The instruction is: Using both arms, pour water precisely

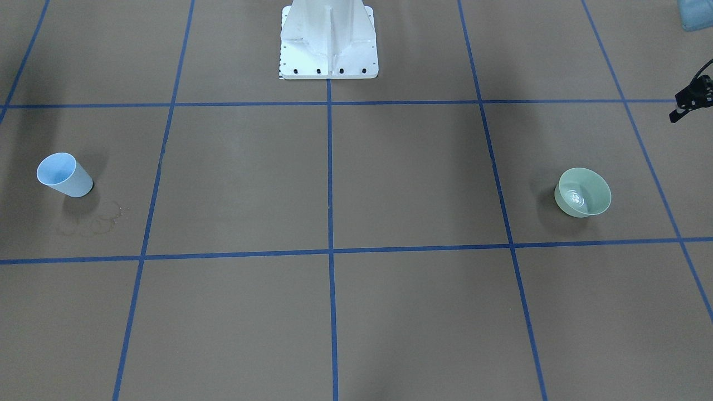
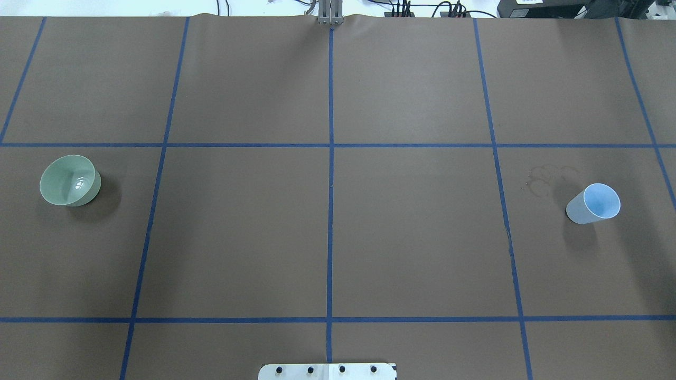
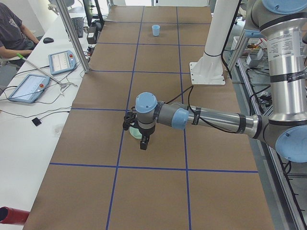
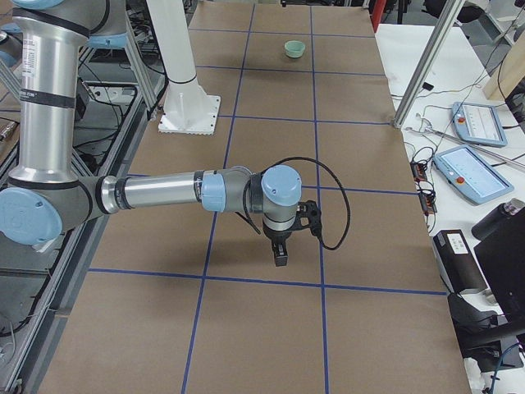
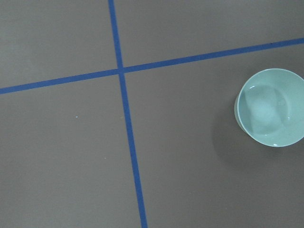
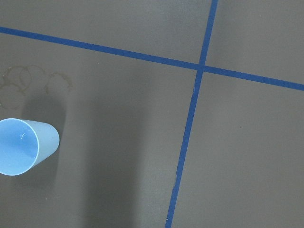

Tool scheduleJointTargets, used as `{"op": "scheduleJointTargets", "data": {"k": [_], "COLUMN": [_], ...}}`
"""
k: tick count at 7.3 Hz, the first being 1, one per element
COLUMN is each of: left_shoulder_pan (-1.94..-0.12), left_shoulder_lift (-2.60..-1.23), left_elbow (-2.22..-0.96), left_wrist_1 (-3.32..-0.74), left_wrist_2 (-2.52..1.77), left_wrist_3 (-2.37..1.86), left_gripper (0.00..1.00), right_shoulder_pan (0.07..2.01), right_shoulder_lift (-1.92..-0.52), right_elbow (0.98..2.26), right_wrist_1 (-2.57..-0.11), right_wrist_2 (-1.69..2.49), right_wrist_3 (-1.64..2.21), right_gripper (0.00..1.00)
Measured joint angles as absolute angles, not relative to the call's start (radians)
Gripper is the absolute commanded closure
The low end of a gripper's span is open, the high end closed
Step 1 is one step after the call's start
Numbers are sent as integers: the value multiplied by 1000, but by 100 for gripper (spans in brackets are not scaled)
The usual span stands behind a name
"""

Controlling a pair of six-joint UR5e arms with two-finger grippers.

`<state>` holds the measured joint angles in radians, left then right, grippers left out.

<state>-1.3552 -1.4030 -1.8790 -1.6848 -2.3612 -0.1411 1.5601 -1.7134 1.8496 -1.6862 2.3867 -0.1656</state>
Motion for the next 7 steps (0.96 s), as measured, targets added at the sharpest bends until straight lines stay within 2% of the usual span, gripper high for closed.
{"op": "scheduleJointTargets", "data": {"k": [4, 7], "left_shoulder_pan": [-1197, -1144], "left_shoulder_lift": [-1541, -1618], "left_elbow": [-1638, -1512], "left_wrist_1": [-1924, -1996], "left_wrist_2": [-2359, -2359], "left_wrist_3": [-305, -373], "left_gripper": [1, 3], "right_shoulder_pan": [1560, 1560], "right_shoulder_lift": [-1712, -1712], "right_elbow": [1849, 1850], "right_wrist_1": [-1686, -1686], "right_wrist_2": [2394, 2395], "right_wrist_3": [-167, -167], "right_gripper": [0, 0]}}
